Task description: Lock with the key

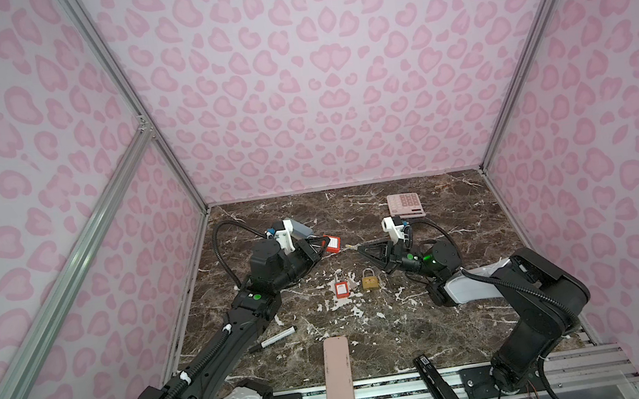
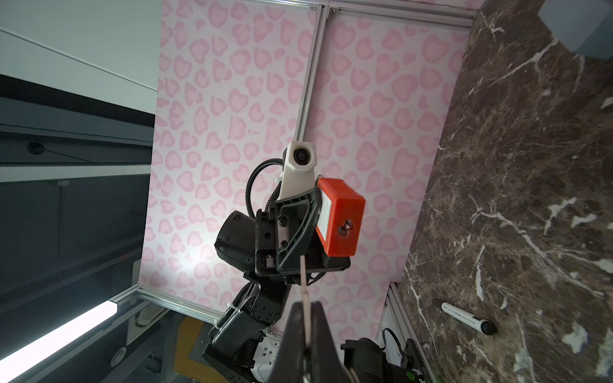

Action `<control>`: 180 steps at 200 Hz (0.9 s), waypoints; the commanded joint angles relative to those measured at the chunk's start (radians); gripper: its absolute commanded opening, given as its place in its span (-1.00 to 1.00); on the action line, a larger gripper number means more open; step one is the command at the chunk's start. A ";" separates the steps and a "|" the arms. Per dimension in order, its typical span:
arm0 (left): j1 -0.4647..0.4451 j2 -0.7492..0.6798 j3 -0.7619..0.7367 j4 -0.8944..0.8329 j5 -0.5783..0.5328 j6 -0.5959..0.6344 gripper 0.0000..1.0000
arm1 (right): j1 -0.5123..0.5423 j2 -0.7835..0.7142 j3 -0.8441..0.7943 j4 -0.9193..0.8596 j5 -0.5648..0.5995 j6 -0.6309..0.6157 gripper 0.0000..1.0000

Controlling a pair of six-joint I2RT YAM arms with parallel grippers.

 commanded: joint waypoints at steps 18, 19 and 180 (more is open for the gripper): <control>0.002 0.022 0.014 0.021 0.007 0.014 -0.94 | -0.046 -0.032 -0.056 0.050 -0.022 -0.013 -1.00; 0.001 0.024 0.015 0.022 0.008 0.014 -0.94 | -0.049 -0.033 -0.059 0.050 -0.023 -0.013 -1.00; -0.210 0.581 0.287 0.005 0.182 0.101 -0.94 | -0.411 -0.579 -0.221 -0.905 -0.006 -0.436 -1.00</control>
